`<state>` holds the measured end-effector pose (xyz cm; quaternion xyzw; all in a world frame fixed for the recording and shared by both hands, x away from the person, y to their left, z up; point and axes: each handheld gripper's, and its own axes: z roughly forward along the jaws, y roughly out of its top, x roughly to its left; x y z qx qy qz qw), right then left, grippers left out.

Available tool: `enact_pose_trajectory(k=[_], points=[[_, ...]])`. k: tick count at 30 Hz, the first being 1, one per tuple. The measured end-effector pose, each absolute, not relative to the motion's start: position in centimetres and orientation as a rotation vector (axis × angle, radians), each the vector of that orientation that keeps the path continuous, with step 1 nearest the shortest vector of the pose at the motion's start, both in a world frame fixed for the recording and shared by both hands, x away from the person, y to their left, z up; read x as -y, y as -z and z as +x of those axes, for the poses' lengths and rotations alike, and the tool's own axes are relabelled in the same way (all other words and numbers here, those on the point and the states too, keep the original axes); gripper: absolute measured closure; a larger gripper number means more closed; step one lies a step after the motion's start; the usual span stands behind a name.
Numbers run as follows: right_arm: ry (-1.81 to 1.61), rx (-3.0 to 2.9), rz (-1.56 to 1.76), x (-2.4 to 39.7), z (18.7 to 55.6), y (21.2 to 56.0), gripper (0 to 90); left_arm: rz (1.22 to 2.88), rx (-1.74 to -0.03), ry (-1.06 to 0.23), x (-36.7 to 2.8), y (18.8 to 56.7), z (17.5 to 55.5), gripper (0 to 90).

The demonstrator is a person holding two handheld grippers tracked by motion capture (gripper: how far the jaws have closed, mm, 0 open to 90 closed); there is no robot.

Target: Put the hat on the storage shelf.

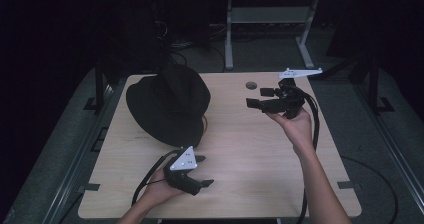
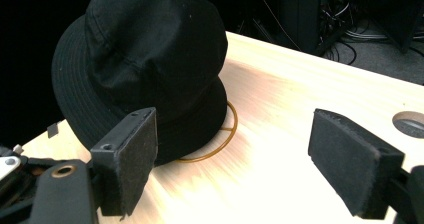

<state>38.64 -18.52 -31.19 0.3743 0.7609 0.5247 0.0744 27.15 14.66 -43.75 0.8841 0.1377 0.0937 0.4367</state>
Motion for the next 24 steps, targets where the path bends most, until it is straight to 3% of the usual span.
enact_pose_trajectory(k=[24], points=[[-1.591,-2.285,1.169,20.6,36.3,33.2,17.6,2.197,-0.351,-0.230,-14.6,43.8,27.1,20.9]])
